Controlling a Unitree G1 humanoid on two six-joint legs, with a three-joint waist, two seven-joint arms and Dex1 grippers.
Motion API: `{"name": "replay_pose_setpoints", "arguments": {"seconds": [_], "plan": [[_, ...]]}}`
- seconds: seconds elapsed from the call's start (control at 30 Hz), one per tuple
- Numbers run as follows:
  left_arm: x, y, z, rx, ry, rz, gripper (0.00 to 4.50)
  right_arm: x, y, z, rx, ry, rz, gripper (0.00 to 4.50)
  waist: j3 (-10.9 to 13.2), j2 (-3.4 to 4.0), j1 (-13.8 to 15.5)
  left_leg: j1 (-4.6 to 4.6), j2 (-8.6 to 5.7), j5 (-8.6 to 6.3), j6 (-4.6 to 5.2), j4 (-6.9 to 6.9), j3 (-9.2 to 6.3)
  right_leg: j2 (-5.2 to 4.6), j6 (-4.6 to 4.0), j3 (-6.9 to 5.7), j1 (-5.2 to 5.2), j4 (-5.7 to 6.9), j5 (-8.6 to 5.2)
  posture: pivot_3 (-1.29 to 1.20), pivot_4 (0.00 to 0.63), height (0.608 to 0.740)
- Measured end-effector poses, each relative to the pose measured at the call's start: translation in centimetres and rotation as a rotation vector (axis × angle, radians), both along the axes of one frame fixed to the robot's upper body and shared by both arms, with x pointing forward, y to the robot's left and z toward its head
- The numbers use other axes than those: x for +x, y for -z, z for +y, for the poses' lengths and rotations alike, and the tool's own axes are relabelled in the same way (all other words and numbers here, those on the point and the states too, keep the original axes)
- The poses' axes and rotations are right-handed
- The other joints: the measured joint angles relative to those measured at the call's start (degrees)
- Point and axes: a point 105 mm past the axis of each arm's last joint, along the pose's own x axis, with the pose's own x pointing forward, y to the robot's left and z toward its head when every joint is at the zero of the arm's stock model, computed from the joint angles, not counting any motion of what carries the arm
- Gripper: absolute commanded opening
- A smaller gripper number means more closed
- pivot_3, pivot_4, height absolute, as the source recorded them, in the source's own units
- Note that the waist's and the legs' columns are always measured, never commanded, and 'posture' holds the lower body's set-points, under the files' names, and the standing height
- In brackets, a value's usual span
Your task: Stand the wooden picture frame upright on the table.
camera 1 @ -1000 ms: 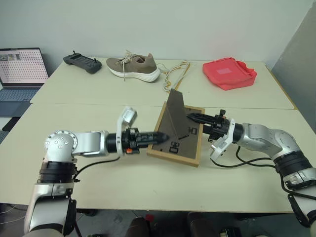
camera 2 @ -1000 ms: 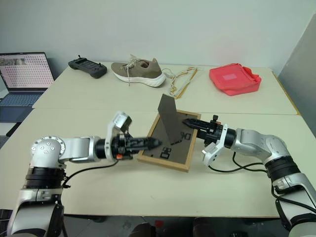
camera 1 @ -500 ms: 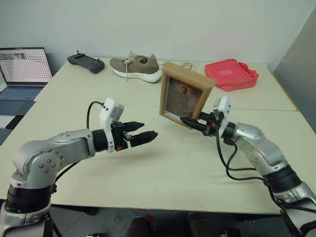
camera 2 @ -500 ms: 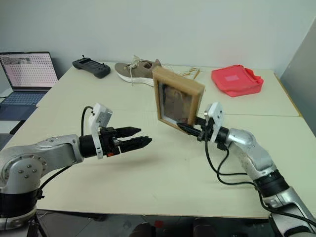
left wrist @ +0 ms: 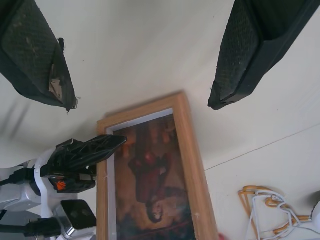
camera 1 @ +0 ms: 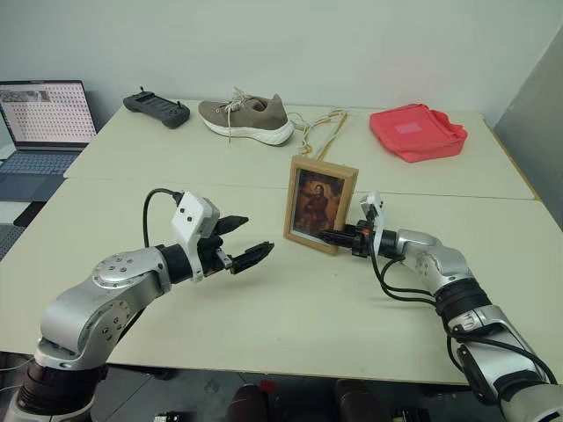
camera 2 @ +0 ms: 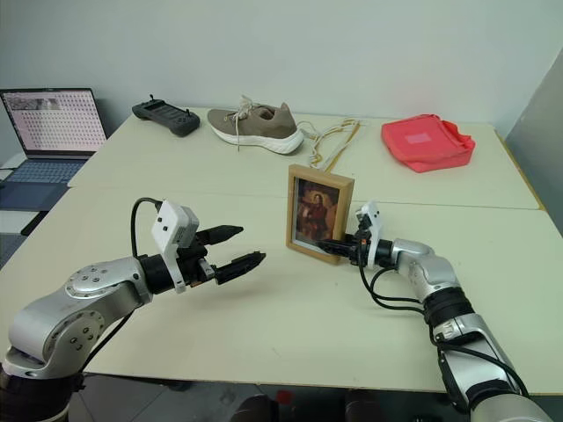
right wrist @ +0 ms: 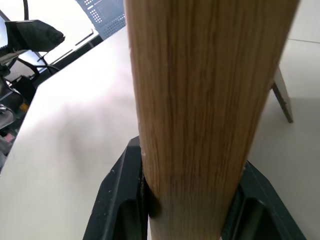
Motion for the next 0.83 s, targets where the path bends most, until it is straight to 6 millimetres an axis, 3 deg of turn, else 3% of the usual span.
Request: {"name": "replay_pose_setpoints", "arguments": {"seconds": [0.03, 0.1, 0.27, 0.43, 0.6, 0.67, 0.77, 0.83], "plan": [[0.0, 0.0, -0.1, -0.004, 0.005, 0.001, 4.50, -0.1, 0.1, 0.0, -0.006, -0.005, -0.015, 1.29, 0.00, 0.00, -0.03, 0.03, 0.01, 0.00, 0.00, 0.00, 0.00, 0.01, 0.00, 0.00, 0.00, 0.02, 0.00, 0.00, 0.150, 0.740], [-0.1, 0.2, -0.2, 0.001, 0.017, 0.003, 4.50, -0.3, 0.4, 0.1, -0.022, -0.015, -0.032, 2.00, 0.00, 0.00, -0.08, 0.04, 0.02, 0.00, 0.00, 0.00, -0.01, 0.04, 0.00, 0.00, 0.01, 0.03, 0.00, 0.00, 0.150, 0.740], [0.1, 0.1, -0.5, 0.002, 0.035, 0.002, 4.50, -1.1, 2.7, -0.4, -0.085, -0.016, -0.015, 3.22, 0.00, 0.00, 0.00, 0.03, 0.01, 0.00, 0.00, 0.01, -0.01, 0.02, 0.00, 0.00, 0.02, 0.02, 0.00, 0.00, 0.150, 0.740], [0.7, -0.4, -0.7, -0.013, 0.050, -0.009, 4.50, -1.6, 2.6, -1.3, -0.101, -0.002, -0.049, 4.41, 0.00, 0.00, 0.04, 0.05, 0.01, 0.00, 0.00, 0.04, -0.03, 0.03, 0.01, -0.03, 0.06, 0.04, 0.01, 0.00, 0.150, 0.740], [2.0, -0.5, 0.6, 0.007, 0.052, 0.028, 4.50, -3.2, 2.4, -7.5, -0.257, 0.106, -0.099, 4.41, 0.00, 0.00, 0.41, 0.01, -0.05, 0.00, 0.00, 0.05, -0.02, -0.03, 0.01, -0.03, 0.08, -0.03, 0.00, 0.00, 0.150, 0.740], [2.7, -0.6, 1.0, 0.028, 0.058, 0.034, 4.50, -4.4, 1.3, -9.4, -0.323, 0.129, -0.146, 4.41, 0.07, 0.10, 0.22, 0.02, -0.05, 0.00, 0.01, 0.02, -0.04, 0.01, 0.01, -0.04, 0.06, 0.00, 0.00, 0.00, 0.150, 0.740], [4.1, -1.0, 2.7, 0.051, 0.017, 0.040, 4.50, -6.2, -2.3, -9.9, -0.332, 0.123, -0.211, 4.41, 0.11, 0.18, -0.44, 0.16, 0.04, 0.00, 0.04, -0.03, -0.07, 0.17, 0.00, 0.04, 0.10, 0.05, 0.00, 0.00, 0.150, 0.740], [4.6, -1.2, 2.9, 0.055, 0.026, 0.034, 4.50, -7.1, -4.9, -9.1, -0.293, 0.125, -0.249, 4.41, 0.11, 0.18, -1.07, 0.20, 0.07, 0.00, 0.04, -0.04, -0.08, 0.20, 0.00, 0.04, 0.14, 0.06, 0.00, 0.00, 0.150, 0.740]]}}
